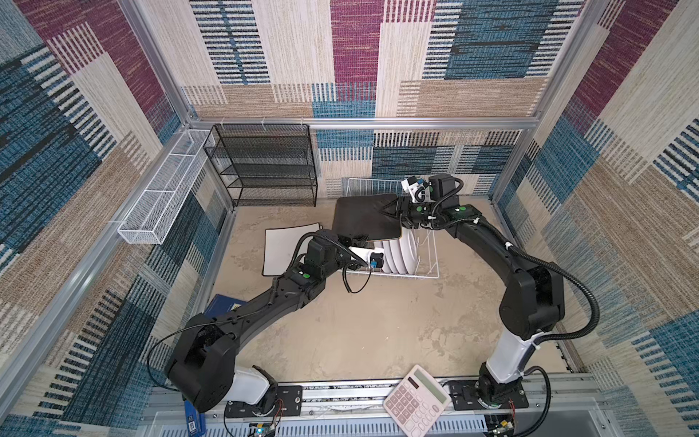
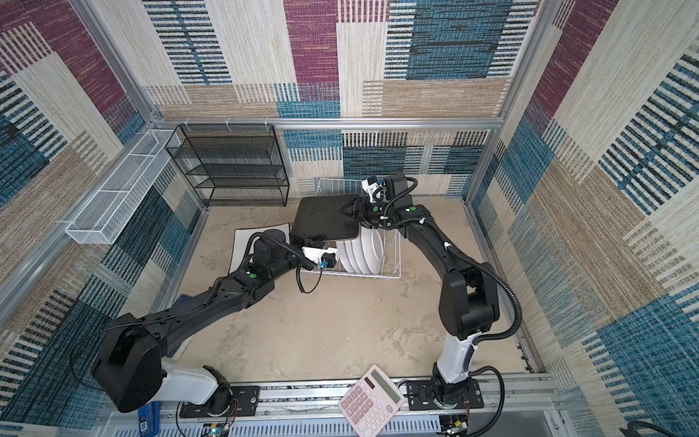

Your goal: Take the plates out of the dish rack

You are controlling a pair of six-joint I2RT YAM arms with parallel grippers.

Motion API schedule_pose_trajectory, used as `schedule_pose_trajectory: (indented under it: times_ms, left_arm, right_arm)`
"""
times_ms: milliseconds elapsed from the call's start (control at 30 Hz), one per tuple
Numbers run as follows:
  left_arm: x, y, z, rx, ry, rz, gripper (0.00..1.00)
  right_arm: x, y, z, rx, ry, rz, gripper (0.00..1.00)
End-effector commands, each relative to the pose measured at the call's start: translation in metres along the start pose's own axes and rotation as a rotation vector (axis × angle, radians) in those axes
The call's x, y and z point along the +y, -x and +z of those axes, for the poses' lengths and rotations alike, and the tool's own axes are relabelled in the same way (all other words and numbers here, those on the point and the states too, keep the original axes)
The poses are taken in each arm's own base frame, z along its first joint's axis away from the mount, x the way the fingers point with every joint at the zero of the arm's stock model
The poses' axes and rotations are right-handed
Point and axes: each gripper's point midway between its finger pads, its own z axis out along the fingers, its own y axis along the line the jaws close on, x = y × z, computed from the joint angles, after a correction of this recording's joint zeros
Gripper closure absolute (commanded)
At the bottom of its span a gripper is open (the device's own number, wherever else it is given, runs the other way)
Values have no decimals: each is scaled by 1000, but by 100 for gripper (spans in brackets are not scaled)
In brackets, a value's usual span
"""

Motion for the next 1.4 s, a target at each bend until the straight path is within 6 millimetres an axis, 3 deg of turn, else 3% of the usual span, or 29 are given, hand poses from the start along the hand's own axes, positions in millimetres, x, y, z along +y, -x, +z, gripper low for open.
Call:
schedule_pose_trajectory:
  times_ms: [0,333,533,667,700,733,833,933,1000,1200,1367]
  left_arm:
    - [52,15,-6,-43,218,89,100]
    - [49,13,-3,-42,216,55,100]
    - [50,12,-3,-40,225,25,100]
    - [52,9,-3,-28,238,1,100]
    - [61,11,-5,-33,279,-12,100]
    - [63,10,-6,-31,290,-24,97]
    - [66,9,-8,-32,302,-71,74]
    - [57,9,-7,-27,249,-98,42]
    - [49,9,-6,-25,192,-112,27]
    - [46,18,-16,-58,103,-287,4]
    - [53,19,-31,-29,50,-415,4]
  right_arm:
    - [7,-1,0,15,29,-26,51]
    - [12,-5,4,42,84,2,74]
    - [18,-5,4,56,120,11,93]
    - [21,-3,1,36,125,-1,100]
    - [21,-2,0,28,123,-2,100]
    - [23,-1,-2,20,126,-7,100]
    - [26,3,-7,-6,137,-9,100]
    - [28,9,-12,-33,154,-1,100]
    - [30,14,-18,-64,170,5,100]
    - [39,37,-34,-180,196,0,100]
    - [40,52,-48,-286,183,-16,100]
